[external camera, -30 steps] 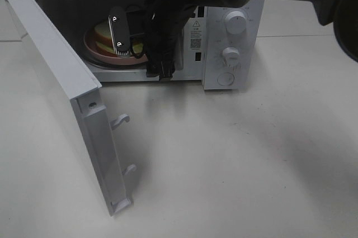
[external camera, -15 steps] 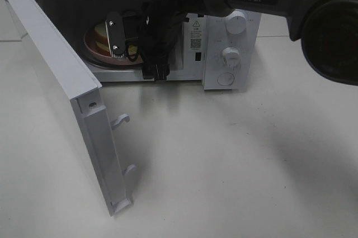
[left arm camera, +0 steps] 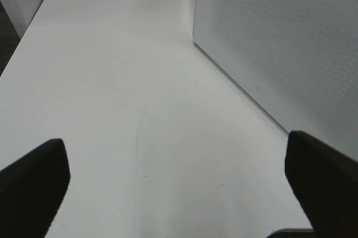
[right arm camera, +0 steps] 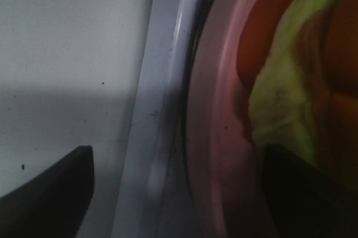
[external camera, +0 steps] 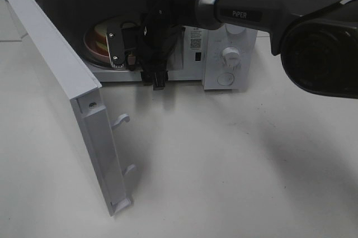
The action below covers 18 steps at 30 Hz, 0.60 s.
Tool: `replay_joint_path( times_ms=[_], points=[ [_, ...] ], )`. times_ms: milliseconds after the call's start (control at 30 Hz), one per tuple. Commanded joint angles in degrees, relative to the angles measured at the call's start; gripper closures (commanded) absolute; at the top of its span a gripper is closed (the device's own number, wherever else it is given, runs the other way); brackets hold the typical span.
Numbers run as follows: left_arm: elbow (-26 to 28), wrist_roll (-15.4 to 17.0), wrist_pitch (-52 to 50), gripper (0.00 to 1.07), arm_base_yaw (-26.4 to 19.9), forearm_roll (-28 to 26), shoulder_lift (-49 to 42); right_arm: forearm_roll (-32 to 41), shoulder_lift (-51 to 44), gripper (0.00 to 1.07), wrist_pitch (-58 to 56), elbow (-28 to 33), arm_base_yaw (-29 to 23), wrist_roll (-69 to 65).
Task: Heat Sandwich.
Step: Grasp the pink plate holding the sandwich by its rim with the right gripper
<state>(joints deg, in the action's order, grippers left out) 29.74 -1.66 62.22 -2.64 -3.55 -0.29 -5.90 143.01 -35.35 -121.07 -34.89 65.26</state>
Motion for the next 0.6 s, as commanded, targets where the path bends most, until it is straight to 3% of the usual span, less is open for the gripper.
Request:
replay_joint_path(
  times_ms=[33,167,267,300,333,367,433,467,533,600],
  points=[
    [-0.23,0.17,-0.69,0.09,-0.17,-0.06,-0.34,0.23,0.52,0.31,-0.34,-0.86,-0.17,-0.23],
    [-0.23,0.17,-0.69,0.09,-0.17,-0.06,-0.34,0.23,0.74,0.35,-0.40,-0.86,-0.17,-1.60],
    [-0.23,0.17,-0.69,0.09,-0.17,-0.06,-0.34,0.29,0.92,0.51,-0.46,-0.86,-0.17,-3.72],
    [-0.23,0.17,-0.69,0.09,-0.17,-0.06,-0.34,0.29,0.92,0.51,-0.46,-0.86,-0.17,-3.72],
    [-0.23,0.17,-0.69,0.09,-0.17,-0.06,-0.34,0.34,0.92,0.56,-0.52,-0.86,-0.17,-3.84],
    [-0.23,0.17,-0.69,0.09,-0.17,-0.06,-0.34,0.40,0.92,0.70,-0.52,-0.86,-0.17,-4.07],
    [-0.23,0.17,-0.69,0.09,-0.17,-0.06,-0.34,0.46,0.86,0.88,-0.86,-0.86,0.00,-4.81],
    [-0.23,0.17,-0.69,0.09,-0.17,-0.06,-0.34,0.46,0.86,0.88,-0.86,-0.86,0.00,-4.81],
    [-0.23,0.17,-0.69,0.09,-0.17,-0.06,-0.34,0.46,0.69,1.07,-1.72,-0.86,0.06,-6.25],
    [-0.23,0.17,-0.69,0.09,-0.17,-0.06,-0.34,0.74,0.46,1.07,-2.46,-0.86,0.06,-6.13]
  ],
)
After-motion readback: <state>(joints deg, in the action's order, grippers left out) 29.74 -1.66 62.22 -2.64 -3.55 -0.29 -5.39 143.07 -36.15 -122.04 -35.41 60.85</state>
